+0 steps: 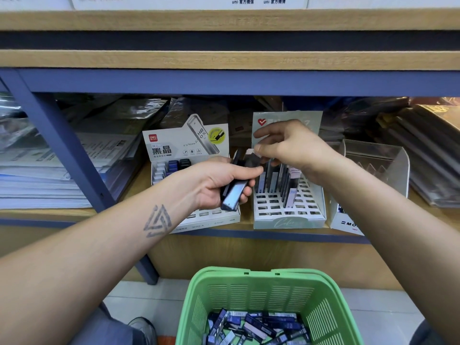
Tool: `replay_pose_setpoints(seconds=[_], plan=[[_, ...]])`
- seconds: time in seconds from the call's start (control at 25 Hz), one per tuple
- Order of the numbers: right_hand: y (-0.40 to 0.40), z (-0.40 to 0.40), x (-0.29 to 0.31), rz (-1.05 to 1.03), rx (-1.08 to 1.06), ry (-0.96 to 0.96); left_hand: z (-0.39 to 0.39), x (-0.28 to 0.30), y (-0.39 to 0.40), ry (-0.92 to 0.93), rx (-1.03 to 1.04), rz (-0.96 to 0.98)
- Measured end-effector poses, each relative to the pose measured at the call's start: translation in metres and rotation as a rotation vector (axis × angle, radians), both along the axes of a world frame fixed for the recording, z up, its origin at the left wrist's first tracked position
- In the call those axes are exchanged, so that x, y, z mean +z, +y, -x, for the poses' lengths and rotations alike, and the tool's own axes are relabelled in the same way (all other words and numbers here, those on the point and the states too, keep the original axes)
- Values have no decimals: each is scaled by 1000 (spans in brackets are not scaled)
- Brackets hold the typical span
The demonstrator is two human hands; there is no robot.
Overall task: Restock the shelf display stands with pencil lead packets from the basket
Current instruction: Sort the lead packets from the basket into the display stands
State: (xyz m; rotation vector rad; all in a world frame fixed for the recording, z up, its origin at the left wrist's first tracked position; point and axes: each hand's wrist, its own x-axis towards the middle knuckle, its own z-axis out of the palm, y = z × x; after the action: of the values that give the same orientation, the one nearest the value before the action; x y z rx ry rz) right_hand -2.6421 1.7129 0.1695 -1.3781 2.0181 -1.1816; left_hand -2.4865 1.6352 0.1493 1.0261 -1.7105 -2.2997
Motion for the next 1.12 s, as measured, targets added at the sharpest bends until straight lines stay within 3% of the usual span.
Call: replay_pose_setpoints(seconds=[0.08, 0.44, 0.72, 0.84, 1.12], plan=[[2, 1, -2, -6, 29, -34, -3, 0, 1, 4, -3, 43], [30, 32, 5, 142, 125, -511, -3, 6, 6, 181, 52, -34], [55, 48, 1, 258, 204, -656, 12, 8, 27, 170, 0, -32], [67, 59, 9, 255, 161, -583, 20, -2, 27, 73, 95, 50], [79, 68, -2, 113, 8, -5, 37, -9, 26, 36, 123, 126]])
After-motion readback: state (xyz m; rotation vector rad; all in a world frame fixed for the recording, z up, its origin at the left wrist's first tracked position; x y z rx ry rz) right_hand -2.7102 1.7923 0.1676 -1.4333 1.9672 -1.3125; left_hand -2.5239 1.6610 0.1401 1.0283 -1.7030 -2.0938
